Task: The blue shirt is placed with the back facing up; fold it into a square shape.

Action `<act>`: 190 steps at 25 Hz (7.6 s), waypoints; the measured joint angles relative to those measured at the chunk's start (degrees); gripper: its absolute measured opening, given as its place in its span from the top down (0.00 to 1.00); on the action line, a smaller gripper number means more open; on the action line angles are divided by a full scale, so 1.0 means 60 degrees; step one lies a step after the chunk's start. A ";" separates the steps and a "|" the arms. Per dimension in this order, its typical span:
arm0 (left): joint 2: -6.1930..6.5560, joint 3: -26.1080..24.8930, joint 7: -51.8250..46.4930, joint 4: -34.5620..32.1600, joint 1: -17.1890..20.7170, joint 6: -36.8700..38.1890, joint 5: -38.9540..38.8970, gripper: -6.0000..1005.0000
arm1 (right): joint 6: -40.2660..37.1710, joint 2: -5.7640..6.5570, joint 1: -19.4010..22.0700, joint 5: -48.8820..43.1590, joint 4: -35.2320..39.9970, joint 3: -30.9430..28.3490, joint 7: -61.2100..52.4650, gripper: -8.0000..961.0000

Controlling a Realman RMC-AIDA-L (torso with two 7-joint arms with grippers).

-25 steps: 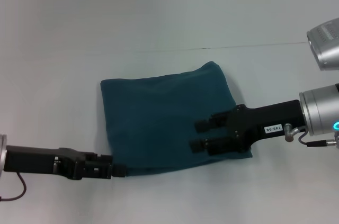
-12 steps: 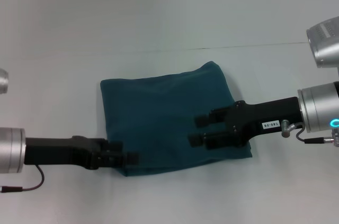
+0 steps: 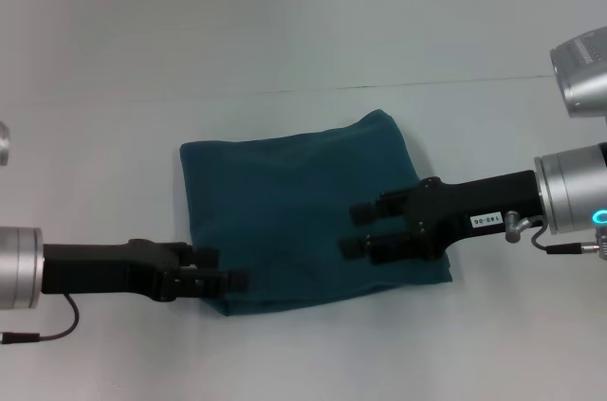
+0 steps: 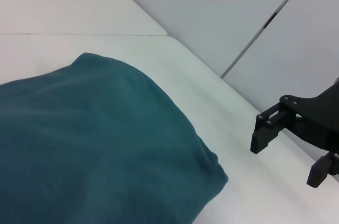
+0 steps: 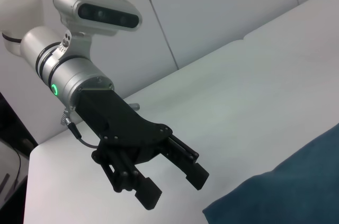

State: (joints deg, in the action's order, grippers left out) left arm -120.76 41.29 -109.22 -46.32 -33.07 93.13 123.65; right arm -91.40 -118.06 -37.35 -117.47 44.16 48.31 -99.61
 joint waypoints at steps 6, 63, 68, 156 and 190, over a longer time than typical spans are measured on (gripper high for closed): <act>0.0000 0.0004 0.0004 0.0001 0.0000 -0.0044 0.0047 0.17 | 0.0014 0.0005 -0.0015 0.0006 -0.0007 -0.0001 -0.0005 0.31; 0.0059 0.0314 0.0478 0.0017 -0.0041 0.0063 0.0028 0.17 | 0.0016 0.0034 -0.0015 -0.0007 0.0022 0.0058 -0.0010 0.32; 0.0034 0.0310 0.0478 0.0043 -0.0046 -0.0196 -0.0020 0.17 | 0.0127 0.0034 0.0003 -0.0007 0.0027 0.0004 -0.0029 0.32; -0.0058 0.0413 0.0268 0.0177 -0.0100 -0.0844 0.0074 0.17 | 0.0056 -0.0128 -0.0268 -0.0296 -0.0644 0.0869 -0.0333 0.32; -0.0073 0.0414 0.0259 0.0192 -0.0099 -0.0844 0.0074 0.17 | 0.0616 -0.0245 -0.0425 -0.0284 -0.0648 0.0914 -0.0324 0.32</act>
State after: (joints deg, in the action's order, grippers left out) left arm -121.20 43.77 -107.66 -45.17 -33.66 88.06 124.10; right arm -87.71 -119.54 -39.91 -119.18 40.27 53.79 -101.55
